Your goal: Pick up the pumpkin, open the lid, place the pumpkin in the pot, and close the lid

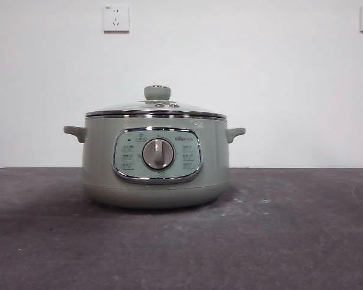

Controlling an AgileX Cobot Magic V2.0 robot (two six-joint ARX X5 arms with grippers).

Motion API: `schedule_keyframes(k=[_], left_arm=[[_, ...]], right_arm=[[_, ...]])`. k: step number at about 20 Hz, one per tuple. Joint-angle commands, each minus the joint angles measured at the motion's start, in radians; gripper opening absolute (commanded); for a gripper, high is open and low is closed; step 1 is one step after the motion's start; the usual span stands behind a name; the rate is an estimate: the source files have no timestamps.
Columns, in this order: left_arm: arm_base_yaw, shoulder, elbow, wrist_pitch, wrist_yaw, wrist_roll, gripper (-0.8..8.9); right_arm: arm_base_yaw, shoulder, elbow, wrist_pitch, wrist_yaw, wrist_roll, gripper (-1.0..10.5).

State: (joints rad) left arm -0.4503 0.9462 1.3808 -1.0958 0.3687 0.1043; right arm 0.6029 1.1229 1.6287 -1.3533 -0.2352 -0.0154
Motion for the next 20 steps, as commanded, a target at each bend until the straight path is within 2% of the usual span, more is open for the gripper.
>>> schedule_keyframes(k=[1, 3, 20], left_arm=[[-0.002, 0.004, -0.005, -0.006, 0.001, -0.003, -0.04], [-0.002, 0.008, -0.005, -0.017, 0.001, -0.003, -0.04], [-0.002, 0.009, -0.005, -0.019, -0.003, 0.000, -0.04]], right_arm=[[0.002, 0.002, 0.000, -0.016, -0.002, 0.042, 0.0], [0.002, -0.003, 0.000, -0.016, -0.002, 0.071, 0.0], [0.000, -0.005, 0.000, -0.016, 0.002, 0.070, 0.0]])
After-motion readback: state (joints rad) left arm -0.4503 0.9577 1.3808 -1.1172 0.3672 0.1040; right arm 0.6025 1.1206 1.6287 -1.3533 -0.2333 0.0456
